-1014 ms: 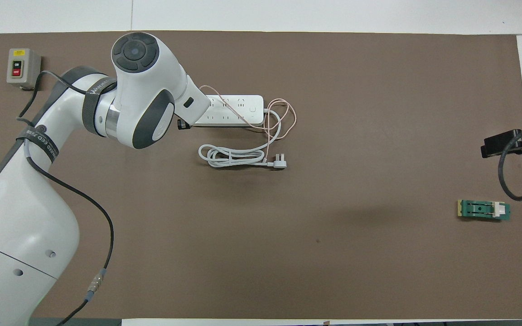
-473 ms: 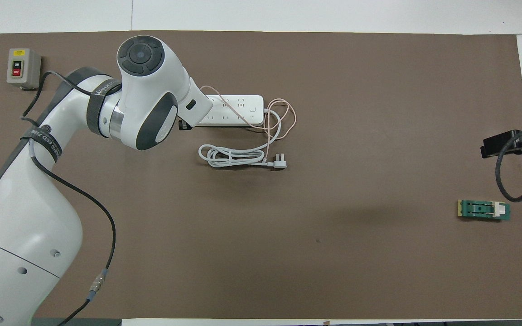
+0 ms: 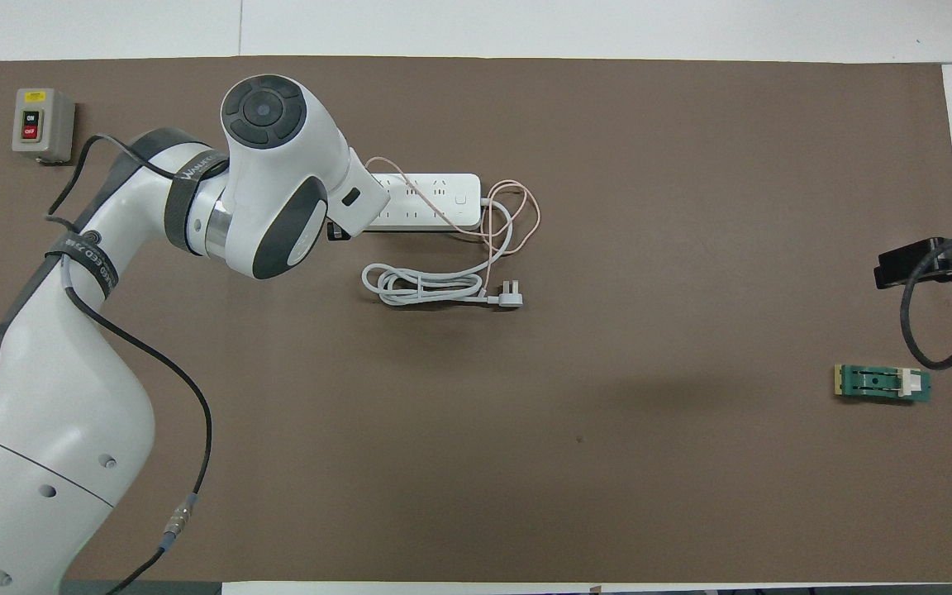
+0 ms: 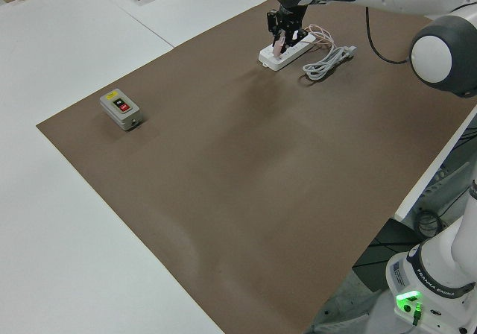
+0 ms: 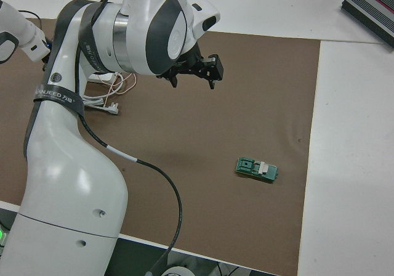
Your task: Plug charger into power strip
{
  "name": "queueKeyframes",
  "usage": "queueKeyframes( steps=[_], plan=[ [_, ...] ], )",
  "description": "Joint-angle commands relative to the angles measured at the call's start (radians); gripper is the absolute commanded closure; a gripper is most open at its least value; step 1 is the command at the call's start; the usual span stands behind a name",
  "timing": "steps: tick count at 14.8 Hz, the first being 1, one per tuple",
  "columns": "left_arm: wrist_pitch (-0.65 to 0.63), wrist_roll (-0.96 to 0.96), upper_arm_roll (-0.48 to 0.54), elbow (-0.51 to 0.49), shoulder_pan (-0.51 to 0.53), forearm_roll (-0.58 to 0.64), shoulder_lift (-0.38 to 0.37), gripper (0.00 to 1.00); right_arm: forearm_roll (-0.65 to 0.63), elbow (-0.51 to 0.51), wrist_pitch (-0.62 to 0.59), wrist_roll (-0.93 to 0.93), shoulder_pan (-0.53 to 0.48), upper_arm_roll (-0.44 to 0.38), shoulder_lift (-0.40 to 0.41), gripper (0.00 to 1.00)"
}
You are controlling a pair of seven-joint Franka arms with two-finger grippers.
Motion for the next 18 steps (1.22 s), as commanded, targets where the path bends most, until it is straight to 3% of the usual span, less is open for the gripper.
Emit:
queueKeyframes(
  steps=[1, 7, 18],
  plan=[
    [0.043, -0.002, 0.003, -0.06, 0.005, 0.02, -0.023, 1.0, -0.013, -0.005, -0.001, -0.021, -0.011, 0.011, -0.008, 0.0],
    [0.034, 0.007, 0.001, -0.071, 0.023, 0.057, -0.029, 1.0, -0.013, -0.005, -0.003, -0.022, -0.012, 0.009, -0.008, 0.0],
    [0.04, -0.008, -0.008, -0.089, 0.019, 0.005, -0.034, 1.0, -0.013, -0.005, -0.008, -0.021, -0.012, 0.009, -0.01, 0.0]
  ],
)
